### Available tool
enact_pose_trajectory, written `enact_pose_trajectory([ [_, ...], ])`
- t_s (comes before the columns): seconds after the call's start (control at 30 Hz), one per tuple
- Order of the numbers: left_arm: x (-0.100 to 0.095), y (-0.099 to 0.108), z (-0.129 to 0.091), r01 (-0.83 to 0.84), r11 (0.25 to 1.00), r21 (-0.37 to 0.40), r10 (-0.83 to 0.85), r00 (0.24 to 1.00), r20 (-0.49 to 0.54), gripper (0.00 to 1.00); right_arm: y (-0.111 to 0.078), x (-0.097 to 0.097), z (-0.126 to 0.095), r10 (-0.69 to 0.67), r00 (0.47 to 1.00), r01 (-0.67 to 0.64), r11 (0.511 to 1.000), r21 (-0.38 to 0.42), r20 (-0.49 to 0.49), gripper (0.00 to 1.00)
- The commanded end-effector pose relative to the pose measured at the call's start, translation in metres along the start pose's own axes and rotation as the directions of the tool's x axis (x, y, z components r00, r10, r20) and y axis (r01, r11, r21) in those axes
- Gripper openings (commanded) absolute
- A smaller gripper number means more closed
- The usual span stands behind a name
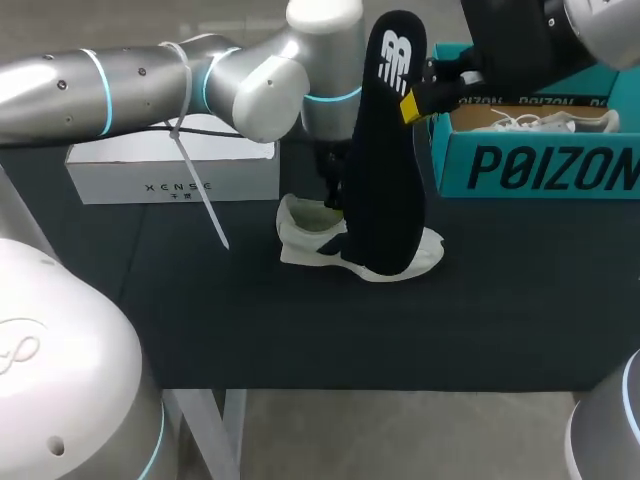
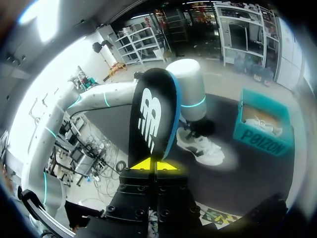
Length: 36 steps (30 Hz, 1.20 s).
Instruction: Take the shoe out of the shoebox, open the shoe tongue, remove and reinsert the insole, then place the shoe into the shoebox
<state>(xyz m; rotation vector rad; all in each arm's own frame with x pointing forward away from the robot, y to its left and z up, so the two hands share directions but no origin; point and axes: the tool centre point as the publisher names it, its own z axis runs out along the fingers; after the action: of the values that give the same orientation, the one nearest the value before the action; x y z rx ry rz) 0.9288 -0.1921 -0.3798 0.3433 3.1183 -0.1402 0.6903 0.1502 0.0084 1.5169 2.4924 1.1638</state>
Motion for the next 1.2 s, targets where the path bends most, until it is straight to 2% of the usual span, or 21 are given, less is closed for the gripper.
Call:
enact_pose_trajectory([
  [0.03,0.002,0.001,-0.002,-0.001,1.000,-0.001,0.001,1.000,0.003,0.00,0.005,-0.002,0.008,0.004,1.000,-0.004,1.000,0.004,-0.007,0.00],
  [0.13,0.002,0.001,-0.002,-0.001,1.000,-0.001,0.001,1.000,0.003,0.00,0.007,-0.004,0.012,0.004,1.000,-0.004,1.000,0.006,-0.018,0.00],
  [0.17,0.000,0.003,-0.001,0.004,1.000,0.011,-0.004,1.000,-0.028,0.00,0.007,-0.004,0.013,0.002,1.000,-0.002,1.000,0.008,-0.023,0.00],
  [0.33,-0.015,0.008,-0.016,-0.145,0.988,0.052,0.150,0.983,-0.104,0.00,0.010,-0.006,0.012,-0.004,1.000,0.004,1.000,0.018,-0.031,0.00],
  [0.37,-0.017,0.008,-0.020,-0.207,0.978,0.031,0.209,0.971,-0.113,0.00,0.010,-0.006,0.011,-0.005,0.999,0.005,1.000,0.018,-0.031,0.00],
  [0.53,-0.027,0.005,-0.030,-0.326,0.944,0.058,0.331,0.927,-0.177,0.00,0.008,-0.005,0.008,-0.005,0.999,0.005,1.000,0.011,-0.031,0.00],
  [0.67,-0.030,-0.002,-0.034,-0.468,0.875,0.122,0.483,0.848,-0.217,0.00,0.005,-0.003,0.007,0.001,1.000,-0.001,1.000,0.006,-0.026,0.00],
  [0.73,-0.033,-0.008,-0.034,-0.534,0.838,0.116,0.545,0.804,-0.238,0.00,0.004,-0.002,0.007,0.003,1.000,-0.003,1.000,0.003,-0.024,0.00],
  [0.9,-0.040,-0.021,-0.038,-0.622,0.764,0.174,0.643,0.707,-0.294,0.00,0.002,0.000,0.009,0.007,1.000,-0.007,1.000,-0.002,-0.025,0.00],
  [0.97,-0.041,-0.021,-0.044,-0.646,0.735,0.206,0.677,0.677,-0.290,0.00,0.001,0.001,0.009,0.010,1.000,-0.010,1.000,-0.004,-0.025,0.00],
  [1.0,-0.041,-0.020,-0.049,-0.650,0.717,0.251,0.696,0.663,-0.275,0.00,0.000,0.002,0.009,0.011,1.000,-0.011,1.000,-0.004,-0.025,0.00],
  [1.2,-0.041,-0.020,-0.049,-0.650,0.717,0.251,0.696,0.663,-0.275,0.00,-0.002,0.004,0.009,0.023,1.000,-0.023,1.000,-0.005,-0.021,0.00],
])
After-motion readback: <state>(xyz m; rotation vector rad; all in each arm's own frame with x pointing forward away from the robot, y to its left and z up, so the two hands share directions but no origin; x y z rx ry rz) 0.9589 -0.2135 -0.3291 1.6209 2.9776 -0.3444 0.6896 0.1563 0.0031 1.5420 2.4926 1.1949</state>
